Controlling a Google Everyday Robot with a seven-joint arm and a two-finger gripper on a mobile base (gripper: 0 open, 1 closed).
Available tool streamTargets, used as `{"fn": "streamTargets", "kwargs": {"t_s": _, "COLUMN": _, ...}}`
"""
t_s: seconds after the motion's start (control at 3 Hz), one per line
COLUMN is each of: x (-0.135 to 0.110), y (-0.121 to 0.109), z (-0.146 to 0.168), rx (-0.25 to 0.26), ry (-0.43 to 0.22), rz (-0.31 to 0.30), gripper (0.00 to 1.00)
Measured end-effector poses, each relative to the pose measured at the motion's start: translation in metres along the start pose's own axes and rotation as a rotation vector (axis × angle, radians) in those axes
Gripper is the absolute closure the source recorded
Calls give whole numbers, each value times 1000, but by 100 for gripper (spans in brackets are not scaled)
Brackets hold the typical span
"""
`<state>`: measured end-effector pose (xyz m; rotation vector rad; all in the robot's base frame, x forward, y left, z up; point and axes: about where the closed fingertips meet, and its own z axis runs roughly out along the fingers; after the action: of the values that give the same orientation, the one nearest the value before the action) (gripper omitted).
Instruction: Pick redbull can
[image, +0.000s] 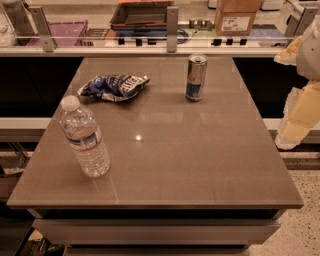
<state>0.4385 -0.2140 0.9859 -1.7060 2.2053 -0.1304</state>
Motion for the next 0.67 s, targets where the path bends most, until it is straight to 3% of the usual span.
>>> {"fn": "streamTargets", "kwargs": {"t_s": 0.33, "x": 0, "y": -2, "z": -1, "rx": 8, "ry": -6, "rz": 4, "gripper": 0}}
{"fn": "streamTargets", "kwargs": {"t_s": 0.67, "x": 1, "y": -12, "z": -1, "rx": 48, "ry": -58, "rz": 45, "gripper": 0}}
